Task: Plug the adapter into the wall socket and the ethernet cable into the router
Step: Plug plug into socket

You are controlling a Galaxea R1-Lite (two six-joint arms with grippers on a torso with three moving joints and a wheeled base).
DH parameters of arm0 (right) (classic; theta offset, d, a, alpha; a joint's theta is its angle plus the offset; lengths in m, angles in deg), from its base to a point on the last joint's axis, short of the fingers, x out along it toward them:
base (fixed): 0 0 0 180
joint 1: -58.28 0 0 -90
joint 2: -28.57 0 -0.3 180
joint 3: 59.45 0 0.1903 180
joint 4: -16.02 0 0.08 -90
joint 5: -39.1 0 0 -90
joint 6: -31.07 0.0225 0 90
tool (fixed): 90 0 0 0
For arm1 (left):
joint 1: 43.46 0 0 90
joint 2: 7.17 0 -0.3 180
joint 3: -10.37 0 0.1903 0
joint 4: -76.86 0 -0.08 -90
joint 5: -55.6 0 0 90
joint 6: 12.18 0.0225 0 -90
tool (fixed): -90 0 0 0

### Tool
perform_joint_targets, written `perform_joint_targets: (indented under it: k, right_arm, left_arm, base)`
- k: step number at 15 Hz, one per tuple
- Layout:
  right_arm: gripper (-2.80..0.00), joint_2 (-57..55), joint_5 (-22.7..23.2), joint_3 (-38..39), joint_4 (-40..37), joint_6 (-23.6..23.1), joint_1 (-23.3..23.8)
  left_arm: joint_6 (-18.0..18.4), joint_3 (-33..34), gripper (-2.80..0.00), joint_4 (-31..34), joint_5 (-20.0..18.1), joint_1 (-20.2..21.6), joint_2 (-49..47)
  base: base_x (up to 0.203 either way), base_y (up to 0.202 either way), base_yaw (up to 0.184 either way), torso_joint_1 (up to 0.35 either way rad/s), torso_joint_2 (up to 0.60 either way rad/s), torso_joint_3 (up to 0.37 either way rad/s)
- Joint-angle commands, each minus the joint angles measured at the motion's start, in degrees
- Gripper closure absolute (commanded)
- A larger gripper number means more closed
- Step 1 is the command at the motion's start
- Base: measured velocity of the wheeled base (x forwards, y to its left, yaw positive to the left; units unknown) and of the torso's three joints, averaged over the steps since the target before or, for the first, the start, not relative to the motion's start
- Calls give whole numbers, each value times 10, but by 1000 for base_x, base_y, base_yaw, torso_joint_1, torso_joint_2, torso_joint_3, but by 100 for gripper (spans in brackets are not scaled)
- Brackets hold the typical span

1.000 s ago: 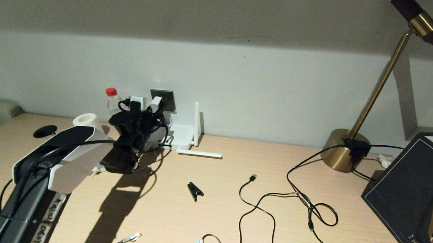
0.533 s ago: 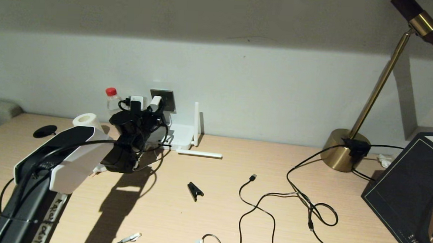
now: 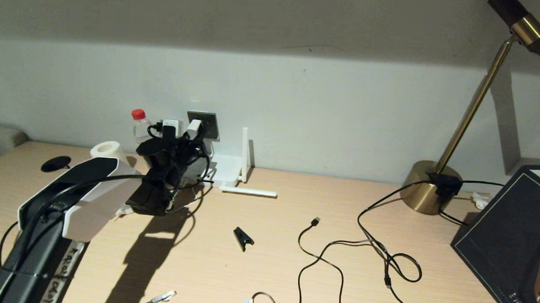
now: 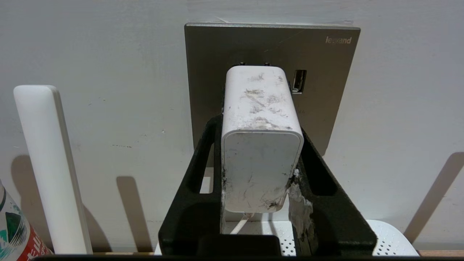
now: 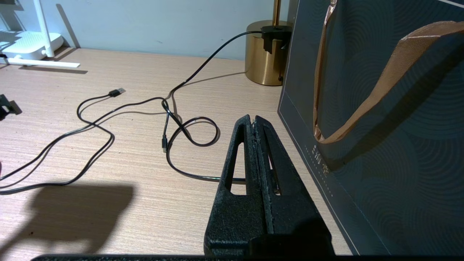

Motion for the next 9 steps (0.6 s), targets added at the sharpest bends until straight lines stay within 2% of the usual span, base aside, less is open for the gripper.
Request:
perform_joint_targets:
  k: [1,9]
  right_arm:
    - [0,0,0,20,1,0,0]
    - [0,0,0,20,1,0,0]
  left_arm:
    - [0,0,0,-5,4,0,0]
    - [0,-1,0,0,4,0,0]
  base:
    - [0,0,0,0,0,0]
    - [0,0,0,0,0,0]
